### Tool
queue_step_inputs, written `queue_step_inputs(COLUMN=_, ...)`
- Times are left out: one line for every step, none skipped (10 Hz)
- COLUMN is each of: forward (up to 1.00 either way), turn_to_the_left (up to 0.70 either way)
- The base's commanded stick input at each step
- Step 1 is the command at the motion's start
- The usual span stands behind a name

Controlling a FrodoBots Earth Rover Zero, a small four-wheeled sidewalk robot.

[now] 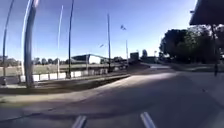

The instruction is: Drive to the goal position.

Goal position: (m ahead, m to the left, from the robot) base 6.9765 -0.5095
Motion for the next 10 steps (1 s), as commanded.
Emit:
queue_step_inputs(forward=0.59, turn_to_the_left=-0.59)
queue_step_inputs(forward=0.59, turn_to_the_left=-0.59)
queue_step_inputs(forward=0.69, turn_to_the_left=-0.48)
queue_step_inputs(forward=0.86, turn_to_the_left=-0.22)
queue_step_inputs(forward=0.99, turn_to_the_left=0.00)
queue_step_inputs(forward=0.98, turn_to_the_left=0.00)
queue_step_inputs(forward=0.98, turn_to_the_left=0.00)
queue_step_inputs(forward=0.98, turn_to_the_left=0.00)
queue_step_inputs(forward=0.98, turn_to_the_left=0.00)
queue_step_inputs(forward=0.99, turn_to_the_left=0.00)
